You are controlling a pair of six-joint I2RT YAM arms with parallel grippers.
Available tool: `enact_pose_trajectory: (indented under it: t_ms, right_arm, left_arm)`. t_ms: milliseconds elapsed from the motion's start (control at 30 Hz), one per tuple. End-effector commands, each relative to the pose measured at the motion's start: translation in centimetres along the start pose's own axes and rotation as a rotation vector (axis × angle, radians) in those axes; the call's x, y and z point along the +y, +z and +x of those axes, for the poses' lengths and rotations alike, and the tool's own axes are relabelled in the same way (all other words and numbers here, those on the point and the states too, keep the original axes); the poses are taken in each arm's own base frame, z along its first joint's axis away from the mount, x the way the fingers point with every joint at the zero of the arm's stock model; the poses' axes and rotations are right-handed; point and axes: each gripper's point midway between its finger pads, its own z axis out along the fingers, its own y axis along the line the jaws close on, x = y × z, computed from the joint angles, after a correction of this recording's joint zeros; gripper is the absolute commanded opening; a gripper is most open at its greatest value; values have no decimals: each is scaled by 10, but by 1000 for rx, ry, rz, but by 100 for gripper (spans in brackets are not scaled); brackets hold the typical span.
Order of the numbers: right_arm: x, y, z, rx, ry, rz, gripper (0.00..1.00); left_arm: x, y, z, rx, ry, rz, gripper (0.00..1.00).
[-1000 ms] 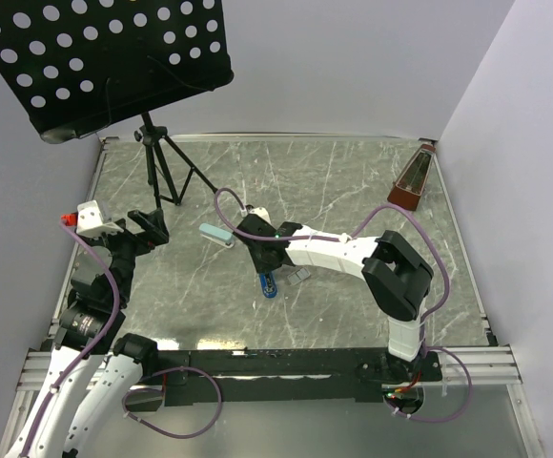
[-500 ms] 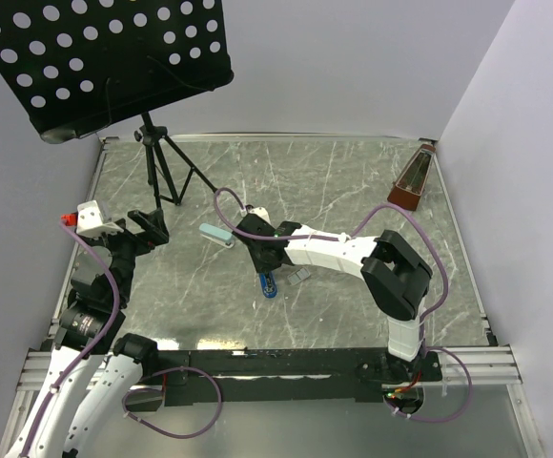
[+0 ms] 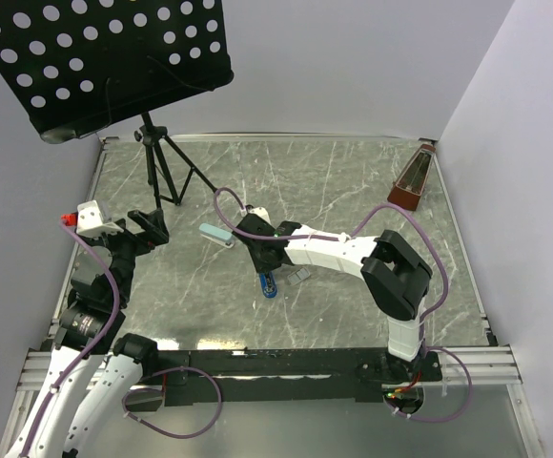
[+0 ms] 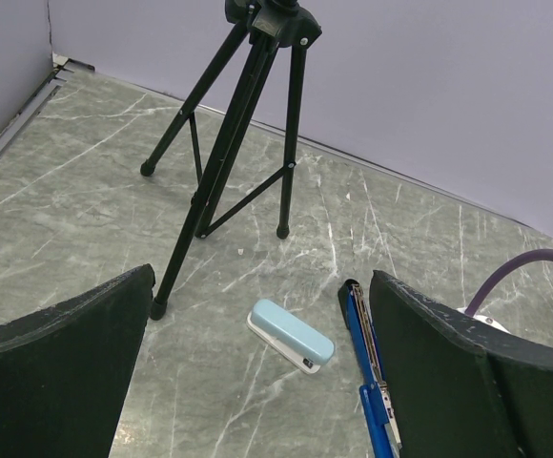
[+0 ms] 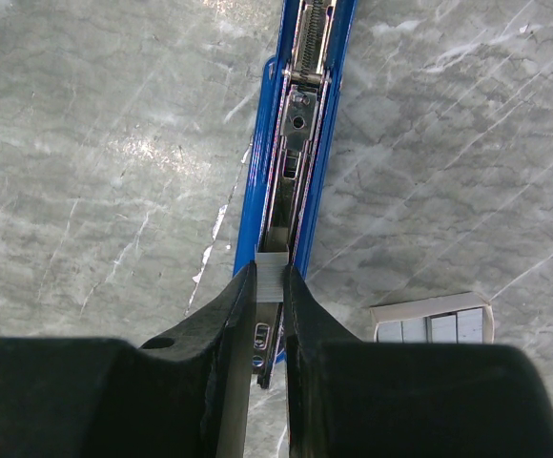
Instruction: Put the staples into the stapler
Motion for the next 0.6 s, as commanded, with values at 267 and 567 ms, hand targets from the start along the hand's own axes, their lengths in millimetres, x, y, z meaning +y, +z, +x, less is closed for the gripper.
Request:
enact_pose_trajectory:
  t_ms: [267, 567]
  right_arm:
    - [15, -14, -11, 24, 20, -27, 15]
    - [5, -16, -14, 6, 21, 18, 15]
  left_arm:
    - [-1, -1, -5, -25, -18, 4, 99]
    - [-2, 1, -3, -16, -18, 7, 99]
